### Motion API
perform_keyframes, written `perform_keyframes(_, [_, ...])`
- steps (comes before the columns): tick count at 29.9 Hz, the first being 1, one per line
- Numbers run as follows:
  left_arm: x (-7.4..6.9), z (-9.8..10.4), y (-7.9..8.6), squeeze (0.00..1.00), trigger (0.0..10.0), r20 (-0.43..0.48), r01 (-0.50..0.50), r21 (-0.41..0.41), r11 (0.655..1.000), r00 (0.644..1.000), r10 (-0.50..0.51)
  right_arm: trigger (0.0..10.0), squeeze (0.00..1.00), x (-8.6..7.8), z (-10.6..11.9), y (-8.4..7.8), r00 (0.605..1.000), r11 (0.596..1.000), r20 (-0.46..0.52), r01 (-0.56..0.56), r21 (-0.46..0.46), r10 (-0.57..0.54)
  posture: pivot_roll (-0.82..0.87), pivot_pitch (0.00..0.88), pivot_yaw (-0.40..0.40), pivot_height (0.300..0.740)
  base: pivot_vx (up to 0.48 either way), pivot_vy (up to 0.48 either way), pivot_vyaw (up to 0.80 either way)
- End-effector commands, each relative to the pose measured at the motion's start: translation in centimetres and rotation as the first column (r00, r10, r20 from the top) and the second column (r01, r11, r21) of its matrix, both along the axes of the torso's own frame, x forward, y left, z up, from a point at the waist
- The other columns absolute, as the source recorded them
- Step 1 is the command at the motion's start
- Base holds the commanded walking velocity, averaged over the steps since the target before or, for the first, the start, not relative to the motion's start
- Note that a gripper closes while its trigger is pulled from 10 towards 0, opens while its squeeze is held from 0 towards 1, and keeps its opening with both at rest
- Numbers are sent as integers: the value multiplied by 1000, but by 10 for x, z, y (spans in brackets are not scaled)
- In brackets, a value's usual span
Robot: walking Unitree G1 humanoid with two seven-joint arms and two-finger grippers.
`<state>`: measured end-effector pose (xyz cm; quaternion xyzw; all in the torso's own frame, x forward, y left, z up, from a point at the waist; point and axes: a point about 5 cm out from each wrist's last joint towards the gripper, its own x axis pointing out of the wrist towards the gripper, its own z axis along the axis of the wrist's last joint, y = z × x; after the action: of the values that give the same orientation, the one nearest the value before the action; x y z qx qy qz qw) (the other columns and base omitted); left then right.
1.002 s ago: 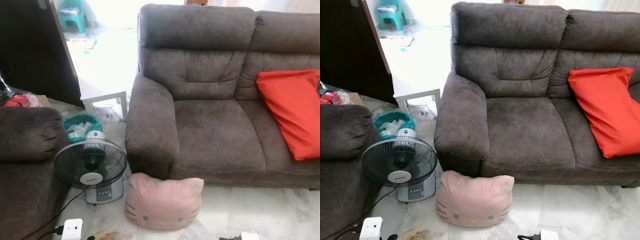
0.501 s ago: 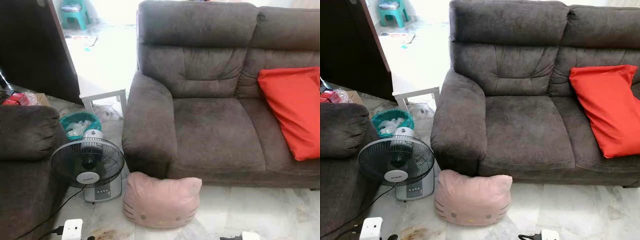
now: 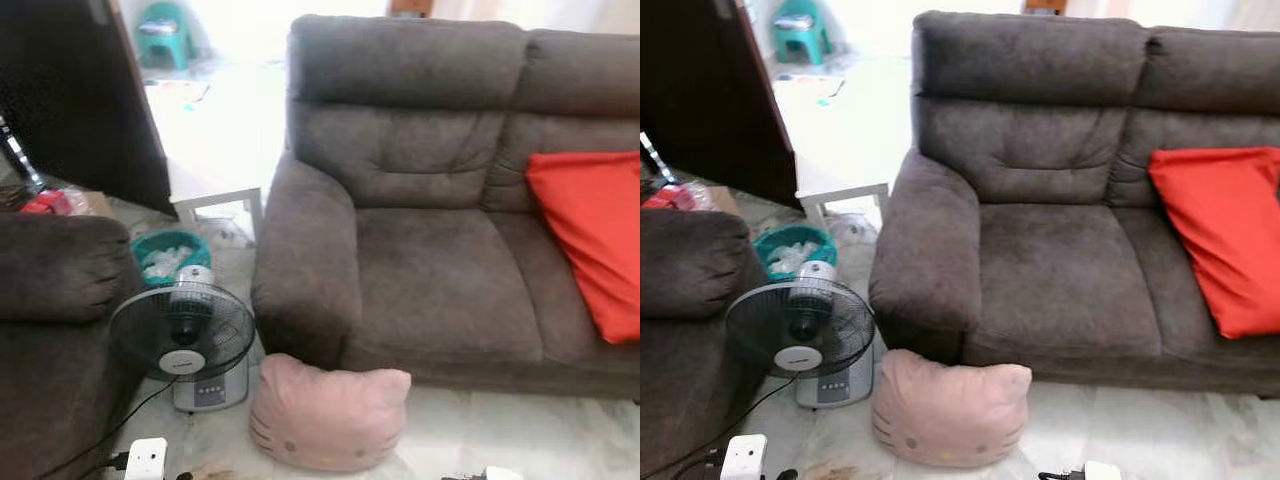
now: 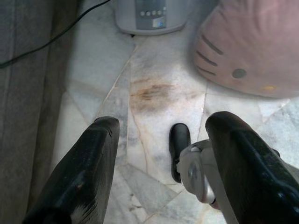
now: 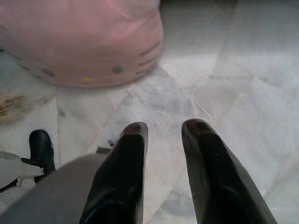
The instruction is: Move the pillow to the sofa from floor
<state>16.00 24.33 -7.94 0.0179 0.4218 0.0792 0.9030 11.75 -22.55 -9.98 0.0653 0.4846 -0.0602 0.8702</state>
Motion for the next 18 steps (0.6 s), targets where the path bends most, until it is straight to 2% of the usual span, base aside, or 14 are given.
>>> perform_keyframes(1, [-3,-2,0,0,10000,-14,0,-6,1000,1000,0,10000,0,0,0,-1,1000,1000,1,15,2,-15,70,29,-56,740,337,0,0])
perform_keyframes(5, [-3,-2,0,0,10000,-13,-1,-7,1000,1000,0,10000,0,-1,0,-1,1000,1000,-6,12,4,-12,70,28,-57,740,351,0,-117])
perform_keyframes(12, [-3,-2,-1,0,10000,-12,-1,-9,1000,1000,1,10000,0,-1,0,-1,1000,1000,-6,10,2,-10,71,29,-58,740,356,0,-774])
perform_keyframes(18, [-3,-1,0,0,10000,-7,-3,-6,1000,1000,3,10000,0,0,0,-1,1000,1000,1,8,-1,-8,73,29,-59,740,46,0,0])
